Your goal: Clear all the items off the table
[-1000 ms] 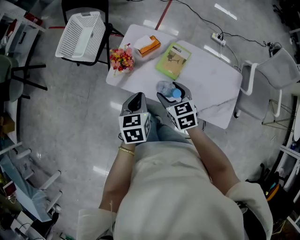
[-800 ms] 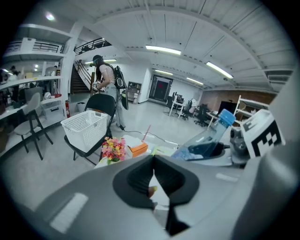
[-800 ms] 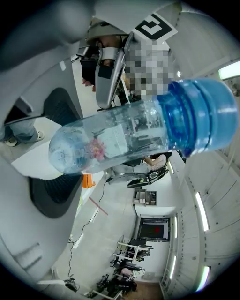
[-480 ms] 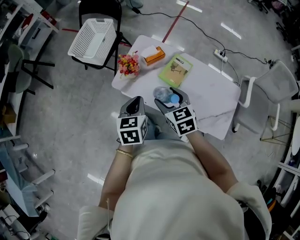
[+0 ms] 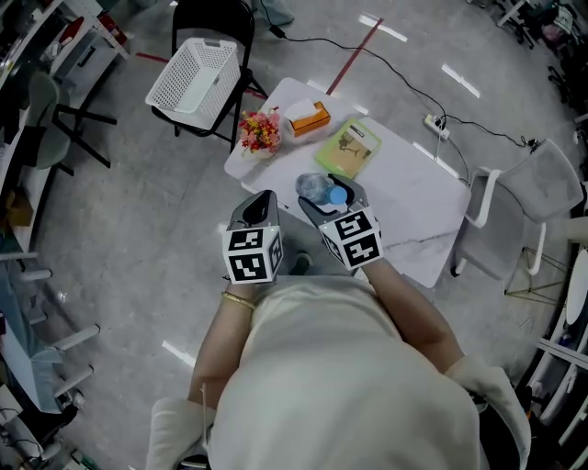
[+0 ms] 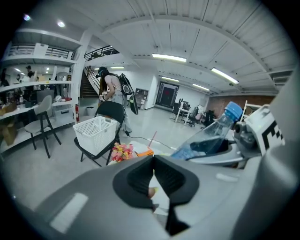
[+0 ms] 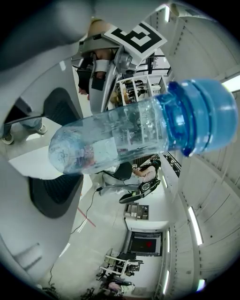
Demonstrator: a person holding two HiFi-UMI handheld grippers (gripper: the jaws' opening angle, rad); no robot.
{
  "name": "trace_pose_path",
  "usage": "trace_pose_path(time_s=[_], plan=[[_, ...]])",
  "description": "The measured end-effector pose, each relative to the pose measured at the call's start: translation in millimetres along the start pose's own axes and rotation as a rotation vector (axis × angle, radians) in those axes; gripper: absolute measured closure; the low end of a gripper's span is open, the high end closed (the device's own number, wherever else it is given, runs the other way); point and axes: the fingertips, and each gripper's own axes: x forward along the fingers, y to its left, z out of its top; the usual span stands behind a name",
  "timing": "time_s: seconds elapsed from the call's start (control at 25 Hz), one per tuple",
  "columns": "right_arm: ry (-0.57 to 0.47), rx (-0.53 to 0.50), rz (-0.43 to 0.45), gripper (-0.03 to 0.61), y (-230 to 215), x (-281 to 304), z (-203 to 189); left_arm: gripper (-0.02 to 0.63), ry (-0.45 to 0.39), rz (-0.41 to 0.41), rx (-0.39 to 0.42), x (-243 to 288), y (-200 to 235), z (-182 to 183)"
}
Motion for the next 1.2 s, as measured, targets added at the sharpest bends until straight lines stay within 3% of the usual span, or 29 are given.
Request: trace_pose_path(time_s=[0.36,1.2], plan=[[-0.011,-0.026,0.024,0.261,21,24,34,0.604,-0.033,0.004,-0.004,-2,37,26],[-0.022,-0.011,0.020,0.261,102,154,140,0.604,-0.030,-0.005,-0.012,0,217,84]])
